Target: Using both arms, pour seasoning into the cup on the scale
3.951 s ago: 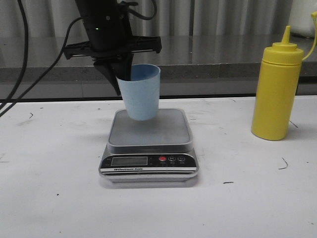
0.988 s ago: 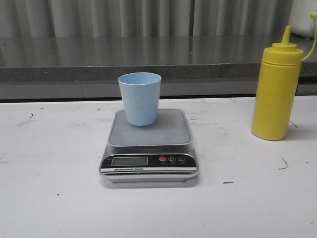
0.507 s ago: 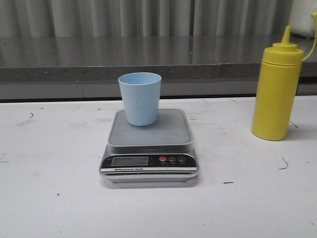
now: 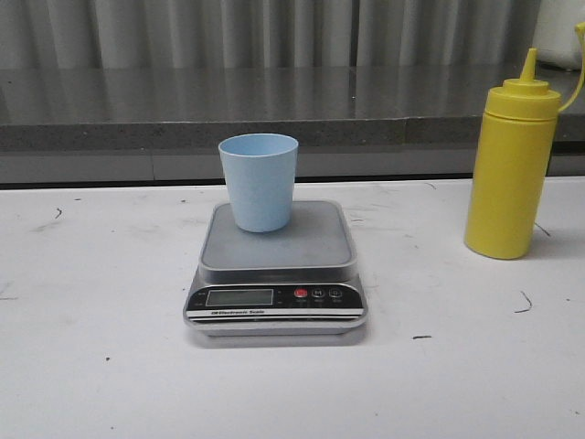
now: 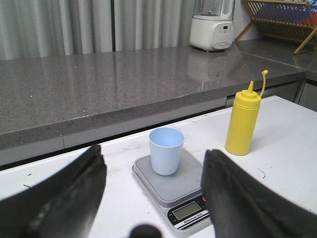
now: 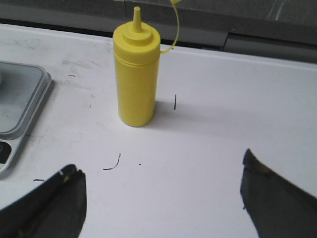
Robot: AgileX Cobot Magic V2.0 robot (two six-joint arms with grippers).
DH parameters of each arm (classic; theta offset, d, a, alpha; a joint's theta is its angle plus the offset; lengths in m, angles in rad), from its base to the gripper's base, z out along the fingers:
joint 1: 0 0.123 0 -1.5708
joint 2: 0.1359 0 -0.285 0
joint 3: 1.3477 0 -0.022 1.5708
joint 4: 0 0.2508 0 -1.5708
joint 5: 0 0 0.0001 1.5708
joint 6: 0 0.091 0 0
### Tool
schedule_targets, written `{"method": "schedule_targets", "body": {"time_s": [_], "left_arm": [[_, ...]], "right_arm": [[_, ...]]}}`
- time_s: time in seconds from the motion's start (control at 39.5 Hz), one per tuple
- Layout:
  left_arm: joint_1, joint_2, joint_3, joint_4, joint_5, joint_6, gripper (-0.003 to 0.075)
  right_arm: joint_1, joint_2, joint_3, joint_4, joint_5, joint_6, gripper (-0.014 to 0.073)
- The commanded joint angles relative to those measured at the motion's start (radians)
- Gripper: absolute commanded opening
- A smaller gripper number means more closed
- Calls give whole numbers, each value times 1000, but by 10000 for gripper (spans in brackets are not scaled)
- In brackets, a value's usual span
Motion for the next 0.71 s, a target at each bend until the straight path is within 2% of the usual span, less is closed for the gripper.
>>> {"method": "schedule_targets", "body": {"time_s": [0.0, 0.13, 0.28, 0.38, 0.53, 0.58, 0.68], "left_arm": [[-7, 21, -26, -5, -85, -9, 421], [-7, 21, -26, -5, -85, -9, 421], [-7, 21, -26, -5, -85, -9, 421], [-7, 21, -26, -5, -85, -9, 421], [-7, 21, -26, -5, -85, -9, 421], [-7, 21, -26, -5, -85, -9, 421], [-7, 21, -26, -5, -85, -9, 421]], "right_arm": [[33, 17, -27, -10, -110, -42, 645], [79, 64, -27, -10, -202, -57, 645], [82, 153, -27, 2, -355, -52, 645], [82, 212, -27, 59, -366, -51, 645], [82, 359, -9, 66, -417, -51, 645], [82, 400, 26, 66, -481, -51, 645], [82, 457, 158, 74, -747, -37, 645]]}}
